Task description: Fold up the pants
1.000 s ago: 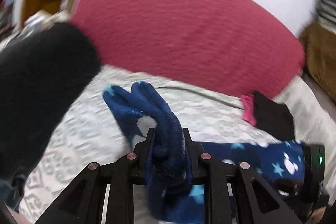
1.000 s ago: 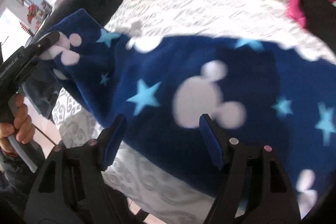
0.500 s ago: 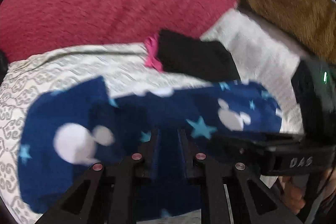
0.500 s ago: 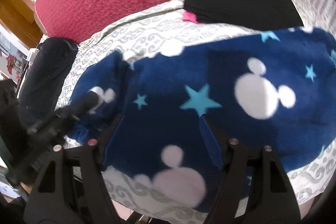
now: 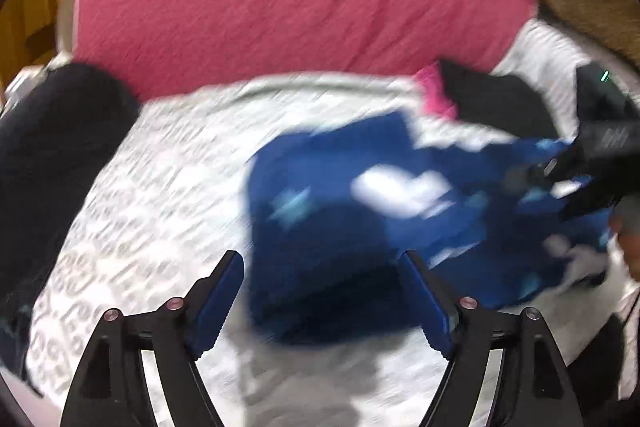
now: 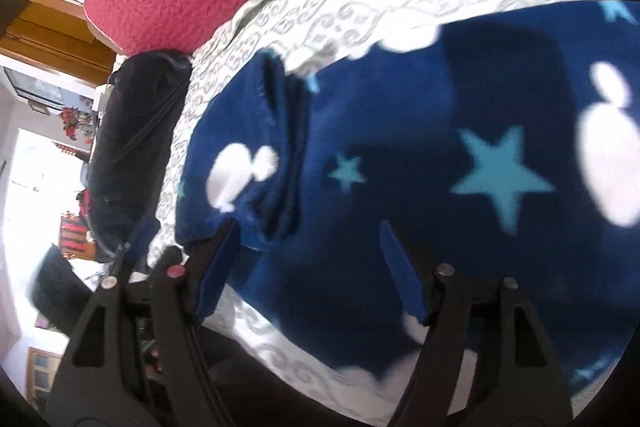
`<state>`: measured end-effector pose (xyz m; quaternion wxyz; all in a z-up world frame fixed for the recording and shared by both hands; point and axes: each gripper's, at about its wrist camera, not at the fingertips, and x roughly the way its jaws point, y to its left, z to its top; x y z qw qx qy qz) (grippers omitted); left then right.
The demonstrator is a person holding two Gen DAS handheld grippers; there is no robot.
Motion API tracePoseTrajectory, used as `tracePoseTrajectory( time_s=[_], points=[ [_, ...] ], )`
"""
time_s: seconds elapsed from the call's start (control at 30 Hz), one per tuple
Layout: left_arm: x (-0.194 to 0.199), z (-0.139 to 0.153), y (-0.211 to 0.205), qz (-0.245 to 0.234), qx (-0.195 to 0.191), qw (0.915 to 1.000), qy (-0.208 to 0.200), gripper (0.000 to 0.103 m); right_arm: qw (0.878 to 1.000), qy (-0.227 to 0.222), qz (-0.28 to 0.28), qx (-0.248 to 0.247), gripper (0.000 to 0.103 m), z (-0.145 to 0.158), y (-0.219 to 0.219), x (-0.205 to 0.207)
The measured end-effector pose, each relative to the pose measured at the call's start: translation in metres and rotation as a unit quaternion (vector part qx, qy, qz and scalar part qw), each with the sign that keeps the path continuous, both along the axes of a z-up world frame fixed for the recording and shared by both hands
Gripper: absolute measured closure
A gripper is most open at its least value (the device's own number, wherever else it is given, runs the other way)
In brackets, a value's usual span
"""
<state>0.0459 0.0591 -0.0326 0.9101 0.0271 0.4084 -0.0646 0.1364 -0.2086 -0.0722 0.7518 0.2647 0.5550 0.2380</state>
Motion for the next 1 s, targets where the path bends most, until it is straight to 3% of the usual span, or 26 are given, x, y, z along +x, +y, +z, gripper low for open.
tracePoseTrajectory(
  time_s=[0.1, 0.3, 0.43, 0.73, 0.8, 0.83, 1.0],
  points=[
    [-0.001, -0.014, 0.022, 0.011, -0.021, 0.9994, 0.025, 0.021, 1.0, 0.029, 0.007, 0.005, 0.03, -0.006, 0.02, 0.011],
    [0.003, -0.027, 0.023, -0.014, -0.044, 0.9984, 0.034, 0.021, 0.998, 0.057, 0.026, 0.008, 0.03, -0.016, 0.052, 0.026],
    [0.008, -0.033, 0.024, -0.023, -0.053, 0.9975, 0.039, 0.021, 0.996, 0.07, 0.035, 0.03, 0.028, -0.022, 0.062, 0.031],
    [0.017, -0.04, 0.021, -0.035, -0.069, 0.9959, 0.045, 0.021, 0.996, 0.077, 0.035, 0.03, 0.025, -0.028, 0.083, 0.047],
    [0.02, -0.042, 0.023, -0.031, -0.071, 0.9958, 0.048, 0.021, 0.997, 0.069, 0.039, 0.017, 0.044, -0.025, 0.09, 0.048],
    [0.02, -0.043, 0.024, -0.03, -0.073, 0.9957, 0.049, 0.021, 0.997, 0.063, 0.042, 0.007, 0.079, -0.023, 0.093, 0.048],
    [0.019, -0.046, 0.03, -0.027, -0.085, 0.9947, 0.051, 0.021, 0.999, -0.015, 0.043, -0.013, 0.084, 0.012, 0.098, 0.039]
  ],
)
